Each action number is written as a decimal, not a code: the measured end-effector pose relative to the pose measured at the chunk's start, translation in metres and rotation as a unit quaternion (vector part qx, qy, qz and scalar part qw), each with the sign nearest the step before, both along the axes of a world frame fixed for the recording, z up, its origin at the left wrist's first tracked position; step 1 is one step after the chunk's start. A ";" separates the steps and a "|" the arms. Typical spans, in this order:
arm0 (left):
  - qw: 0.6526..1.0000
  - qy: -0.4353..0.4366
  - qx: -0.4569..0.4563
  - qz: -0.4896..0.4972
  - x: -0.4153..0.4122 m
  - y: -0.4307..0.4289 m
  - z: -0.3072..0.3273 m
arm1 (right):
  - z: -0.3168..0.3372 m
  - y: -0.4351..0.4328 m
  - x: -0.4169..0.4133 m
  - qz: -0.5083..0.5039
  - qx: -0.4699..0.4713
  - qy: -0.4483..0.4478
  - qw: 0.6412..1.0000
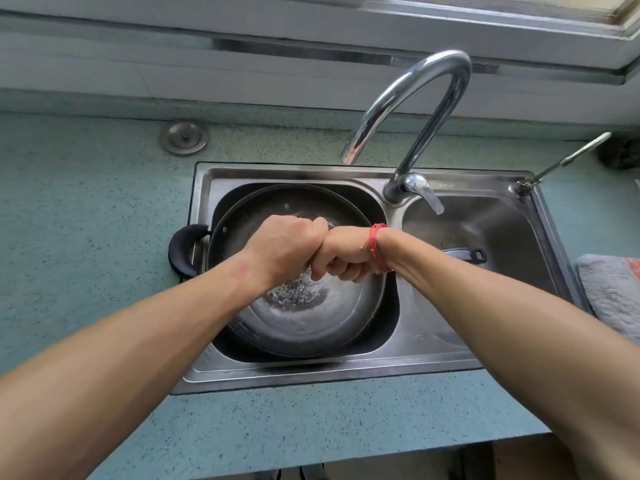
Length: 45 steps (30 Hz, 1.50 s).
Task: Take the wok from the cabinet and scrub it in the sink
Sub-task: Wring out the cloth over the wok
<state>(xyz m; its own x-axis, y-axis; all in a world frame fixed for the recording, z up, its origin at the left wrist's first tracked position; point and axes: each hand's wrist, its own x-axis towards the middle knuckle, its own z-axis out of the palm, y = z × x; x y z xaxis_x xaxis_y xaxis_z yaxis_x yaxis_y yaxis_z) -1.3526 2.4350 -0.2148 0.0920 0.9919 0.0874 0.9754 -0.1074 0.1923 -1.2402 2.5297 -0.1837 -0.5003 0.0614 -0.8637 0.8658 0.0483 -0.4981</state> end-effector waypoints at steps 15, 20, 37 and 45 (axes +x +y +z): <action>0.886 -0.339 -0.277 0.151 -0.009 0.003 0.022 | 0.015 -0.023 -0.003 0.205 0.539 0.125 0.807; 0.780 -0.471 -0.358 0.202 -0.004 -0.007 0.021 | 0.010 -0.022 0.002 0.295 0.600 0.178 0.722; 0.877 -0.392 -0.173 0.217 0.016 -0.034 0.014 | 0.013 -0.045 0.017 0.244 0.634 0.207 0.704; 0.843 -0.451 -0.111 0.271 0.021 -0.050 0.031 | 0.026 -0.050 0.027 0.163 0.637 0.180 0.732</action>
